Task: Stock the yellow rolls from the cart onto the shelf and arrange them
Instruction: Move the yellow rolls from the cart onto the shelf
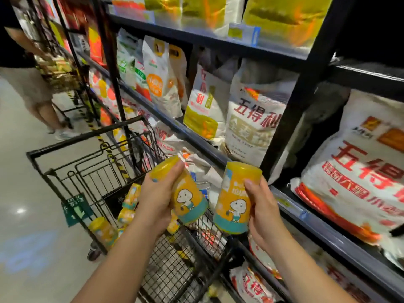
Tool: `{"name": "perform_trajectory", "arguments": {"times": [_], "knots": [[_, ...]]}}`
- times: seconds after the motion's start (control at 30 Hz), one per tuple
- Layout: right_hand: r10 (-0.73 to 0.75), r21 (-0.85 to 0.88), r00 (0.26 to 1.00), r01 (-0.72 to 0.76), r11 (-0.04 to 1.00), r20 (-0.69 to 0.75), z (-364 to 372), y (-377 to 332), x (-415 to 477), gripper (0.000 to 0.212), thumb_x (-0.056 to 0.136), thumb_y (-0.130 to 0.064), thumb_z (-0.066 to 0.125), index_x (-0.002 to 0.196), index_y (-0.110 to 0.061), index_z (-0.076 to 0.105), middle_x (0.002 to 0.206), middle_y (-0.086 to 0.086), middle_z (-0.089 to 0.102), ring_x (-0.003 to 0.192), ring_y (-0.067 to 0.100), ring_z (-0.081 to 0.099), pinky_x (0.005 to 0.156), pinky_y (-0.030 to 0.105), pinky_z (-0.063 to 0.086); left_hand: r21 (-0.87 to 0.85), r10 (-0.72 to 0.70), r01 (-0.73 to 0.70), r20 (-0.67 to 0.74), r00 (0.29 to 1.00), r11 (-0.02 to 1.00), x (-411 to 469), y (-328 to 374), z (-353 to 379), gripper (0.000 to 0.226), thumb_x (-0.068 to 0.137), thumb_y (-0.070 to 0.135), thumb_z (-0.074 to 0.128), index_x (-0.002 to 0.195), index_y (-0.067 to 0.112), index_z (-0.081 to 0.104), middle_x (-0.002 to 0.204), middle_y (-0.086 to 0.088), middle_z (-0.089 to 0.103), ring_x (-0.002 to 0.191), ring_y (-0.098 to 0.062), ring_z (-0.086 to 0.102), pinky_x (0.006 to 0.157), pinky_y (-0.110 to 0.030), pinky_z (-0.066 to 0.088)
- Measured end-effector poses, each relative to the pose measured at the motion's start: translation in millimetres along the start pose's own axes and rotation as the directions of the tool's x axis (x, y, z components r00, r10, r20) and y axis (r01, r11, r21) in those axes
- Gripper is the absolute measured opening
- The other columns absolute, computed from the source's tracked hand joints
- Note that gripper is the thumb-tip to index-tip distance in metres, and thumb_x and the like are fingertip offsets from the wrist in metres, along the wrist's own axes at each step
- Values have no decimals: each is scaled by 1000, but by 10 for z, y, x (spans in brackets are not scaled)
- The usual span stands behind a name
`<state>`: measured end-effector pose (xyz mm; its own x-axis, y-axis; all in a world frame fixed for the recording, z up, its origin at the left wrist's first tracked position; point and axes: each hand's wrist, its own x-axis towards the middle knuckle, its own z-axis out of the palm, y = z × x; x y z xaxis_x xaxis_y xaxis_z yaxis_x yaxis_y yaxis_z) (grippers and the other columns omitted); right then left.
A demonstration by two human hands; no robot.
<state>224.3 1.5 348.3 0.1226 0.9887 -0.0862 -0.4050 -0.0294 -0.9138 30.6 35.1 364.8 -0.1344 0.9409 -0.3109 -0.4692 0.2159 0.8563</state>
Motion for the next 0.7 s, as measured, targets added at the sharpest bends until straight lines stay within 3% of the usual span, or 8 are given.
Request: {"name": "perform_trajectory", "arguments": {"times": [0.13, 0.3, 0.37, 0.43, 0.53, 0.6, 0.7], "knots": [[-67, -16, 998, 66, 998, -23, -168, -337, -140, 46, 76, -34, 61, 120, -21, 58, 96, 2, 76, 84, 16, 73, 73, 34, 61, 14, -43, 41, 183, 982, 999, -123, 57, 346, 70, 59, 29, 82, 122, 7, 62, 110, -17, 73, 93, -32, 72, 84, -55, 58], [-133, -15, 982, 132, 991, -138, -414, -760, -351, 46, 72, -38, 63, 115, -20, 60, 104, 9, 74, 93, 24, 72, 86, 47, 57, 44, -34, 17, 403, 915, 999, -290, 55, 802, 46, 65, 12, 72, 108, 1, 63, 85, -12, 73, 71, -22, 71, 74, -45, 61], [-160, -15, 975, 160, 987, -157, -540, -949, -464, 45, 73, -38, 62, 115, -20, 59, 102, 7, 76, 91, 22, 73, 79, 43, 60, 62, -19, -11, 465, 885, 998, -383, 48, 1005, 49, 64, 11, 71, 111, 1, 62, 87, -12, 69, 71, -22, 69, 75, -45, 60], [-203, -33, 964, 201, 979, -169, -677, -1135, -598, 44, 75, -38, 60, 115, -21, 59, 96, 4, 77, 85, 19, 74, 71, 37, 62, 71, 2, -44, 509, 861, 997, -490, 29, 1200, 45, 65, 11, 71, 108, 5, 61, 86, -10, 69, 70, -19, 70, 70, -41, 61], [-282, -55, 936, 277, 959, -212, -875, -1379, -807, 47, 75, -38, 61, 118, -20, 59, 103, 8, 75, 91, 24, 73, 80, 44, 61, 103, 18, -95, 578, 816, 990, -700, -15, 1480, 46, 70, 17, 71, 113, 8, 60, 90, -6, 73, 76, -16, 73, 63, -34, 60], [-325, -57, 911, 322, 945, -253, -1009, -1528, -958, 52, 75, -37, 62, 123, -18, 57, 105, 8, 75, 92, 23, 73, 80, 42, 61, 137, 24, -136, 617, 787, 981, -864, -52, 1665, 46, 71, 22, 71, 113, 9, 59, 94, -7, 75, 79, -18, 74, 60, -32, 59], [-384, -81, 883, 376, 923, -271, -1245, -1742, -1201, 56, 76, -33, 74, 125, -17, 55, 103, 6, 75, 93, 22, 73, 81, 42, 60, 173, 41, -201, 651, 758, 964, -1134, -117, 1955, 54, 69, 29, 75, 116, 10, 59, 105, -11, 75, 89, -25, 74, 67, -37, 59]]}}
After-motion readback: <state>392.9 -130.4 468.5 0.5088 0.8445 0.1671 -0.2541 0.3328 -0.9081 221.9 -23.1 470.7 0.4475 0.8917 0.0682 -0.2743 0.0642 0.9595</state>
